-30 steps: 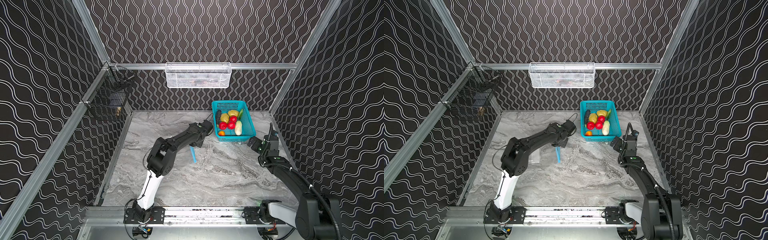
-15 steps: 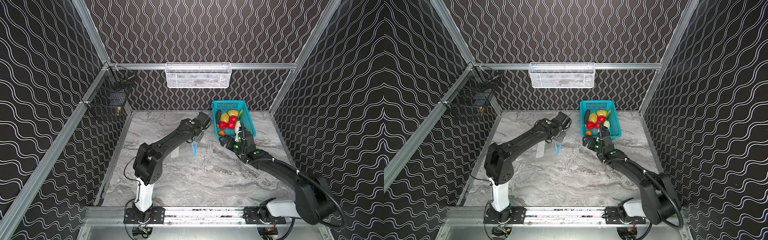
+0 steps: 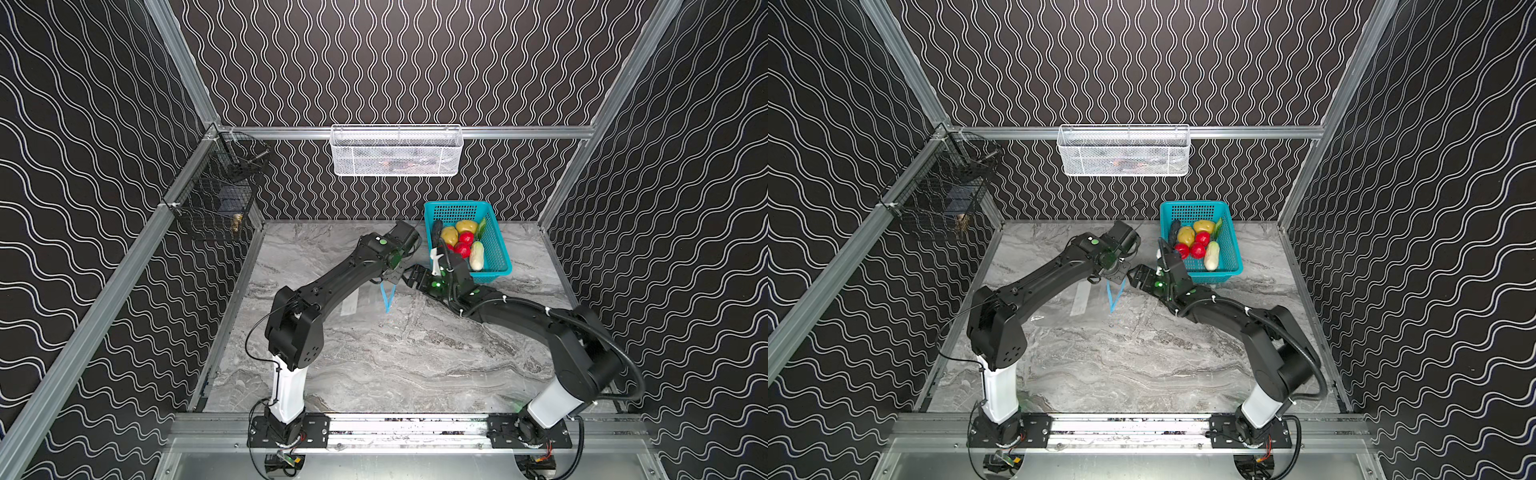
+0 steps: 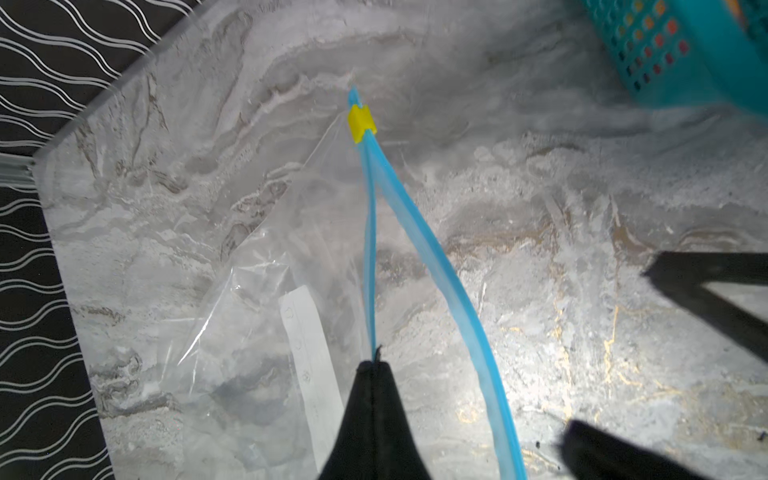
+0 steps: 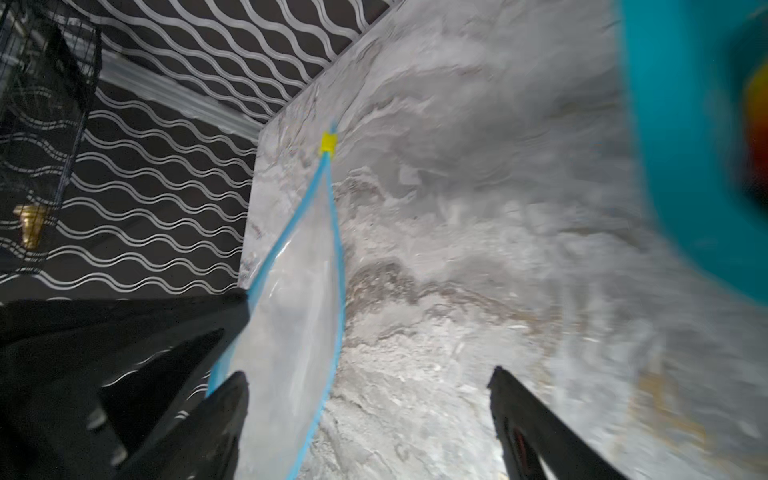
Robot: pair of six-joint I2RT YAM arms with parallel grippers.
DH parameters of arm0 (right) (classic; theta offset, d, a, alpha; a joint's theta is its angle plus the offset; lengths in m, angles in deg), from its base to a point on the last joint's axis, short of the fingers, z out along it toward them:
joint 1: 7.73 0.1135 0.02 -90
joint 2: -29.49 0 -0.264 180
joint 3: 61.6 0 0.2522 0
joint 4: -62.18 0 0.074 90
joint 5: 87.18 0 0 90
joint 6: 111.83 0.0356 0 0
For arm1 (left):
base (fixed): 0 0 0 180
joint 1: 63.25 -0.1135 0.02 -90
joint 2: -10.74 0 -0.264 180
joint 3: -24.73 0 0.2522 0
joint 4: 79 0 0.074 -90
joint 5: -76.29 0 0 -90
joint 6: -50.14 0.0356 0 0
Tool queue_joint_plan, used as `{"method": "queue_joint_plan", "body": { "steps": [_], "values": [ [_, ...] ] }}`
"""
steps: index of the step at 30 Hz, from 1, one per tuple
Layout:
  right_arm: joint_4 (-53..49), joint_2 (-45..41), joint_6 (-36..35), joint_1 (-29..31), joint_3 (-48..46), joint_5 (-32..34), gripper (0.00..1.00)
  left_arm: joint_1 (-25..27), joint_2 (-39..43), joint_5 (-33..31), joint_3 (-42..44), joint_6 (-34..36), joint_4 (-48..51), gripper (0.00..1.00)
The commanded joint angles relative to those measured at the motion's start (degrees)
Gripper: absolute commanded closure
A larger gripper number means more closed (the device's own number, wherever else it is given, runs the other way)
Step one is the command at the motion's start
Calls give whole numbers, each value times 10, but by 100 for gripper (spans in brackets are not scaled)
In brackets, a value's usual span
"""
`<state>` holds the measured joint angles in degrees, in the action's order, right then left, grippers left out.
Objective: Place the food in the zip-top bag and seal the zipper
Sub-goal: 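Grasp the other zipper lip with the right gripper beside the left gripper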
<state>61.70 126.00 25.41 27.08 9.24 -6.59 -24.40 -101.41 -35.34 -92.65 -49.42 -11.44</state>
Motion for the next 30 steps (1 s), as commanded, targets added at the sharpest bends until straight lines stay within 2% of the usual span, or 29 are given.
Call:
{"method": "queue_joint_plan", "body": {
  "steps": [1,12,23,25,30],
  "values": [
    [33,26,27,7,22,-22,16,-1,8,15,8,-17,5,100],
    [68,58,59,16,32,-46,40,-7,18,12,18,-30,7,100],
    [127,110,83,19,53,-105,66,-9,17,24,9,-37,15,100],
    [132,115,83,19,57,-112,73,-10,18,24,10,-37,15,100],
    [141,119,88,20,66,-127,98,-11,16,22,14,-36,14,100]
  ]
}}
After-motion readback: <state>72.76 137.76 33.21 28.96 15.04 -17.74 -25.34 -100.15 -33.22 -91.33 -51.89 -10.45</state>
